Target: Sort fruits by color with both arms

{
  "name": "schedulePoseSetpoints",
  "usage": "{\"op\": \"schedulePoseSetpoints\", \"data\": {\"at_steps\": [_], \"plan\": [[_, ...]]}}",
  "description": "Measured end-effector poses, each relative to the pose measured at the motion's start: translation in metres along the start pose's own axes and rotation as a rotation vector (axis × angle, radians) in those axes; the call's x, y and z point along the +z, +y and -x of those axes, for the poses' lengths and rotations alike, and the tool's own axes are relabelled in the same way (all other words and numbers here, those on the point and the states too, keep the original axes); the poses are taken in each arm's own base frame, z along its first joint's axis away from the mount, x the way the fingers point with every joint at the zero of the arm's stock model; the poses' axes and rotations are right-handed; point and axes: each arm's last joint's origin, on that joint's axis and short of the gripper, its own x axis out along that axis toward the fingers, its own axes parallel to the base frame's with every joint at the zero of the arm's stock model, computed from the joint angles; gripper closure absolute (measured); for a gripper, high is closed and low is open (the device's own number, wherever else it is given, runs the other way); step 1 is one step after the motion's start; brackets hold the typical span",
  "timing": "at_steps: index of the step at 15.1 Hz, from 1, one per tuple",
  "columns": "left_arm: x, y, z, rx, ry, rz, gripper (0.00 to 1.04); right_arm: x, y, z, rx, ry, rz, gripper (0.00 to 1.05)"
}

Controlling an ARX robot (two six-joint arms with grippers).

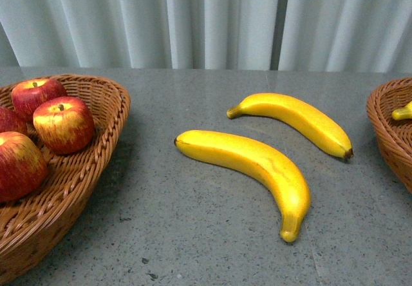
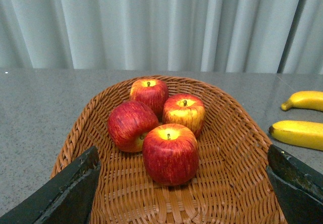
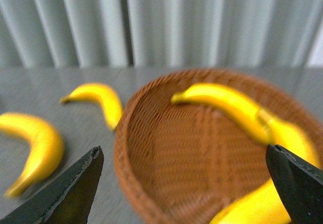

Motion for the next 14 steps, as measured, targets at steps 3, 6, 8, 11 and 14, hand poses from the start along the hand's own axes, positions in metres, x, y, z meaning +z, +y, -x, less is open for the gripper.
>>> {"op": "schedulePoseSetpoints", "data": {"at_steps": [3, 6, 8, 11, 14], "plan": [[0.000, 0.000, 0.000, 0.000, 0.000, 0.000, 0.07, 0.056, 0.014, -0.057, 0.176, -0.010, -0.134, 0.06], [0.000, 0.000, 0.000, 0.000, 0.000, 0.000, 0.07, 0.080, 0.075, -0.131, 0.335, -0.003, -0.120, 0.06], [0.000, 0.000, 0.000, 0.000, 0.000, 0.000, 0.07, 0.081, 0.110, -0.155, 0.399, 0.030, -0.091, 0.06], [0.000, 0.000, 0.000, 0.000, 0.000, 0.000, 0.07, 0.075, 0.146, -0.173, 0.465, 0.075, -0.049, 0.06], [0.000, 0.000, 0.000, 0.000, 0.000, 0.000, 0.07, 0.061, 0.175, -0.185, 0.520, 0.124, 0.008, 0.06]]}}
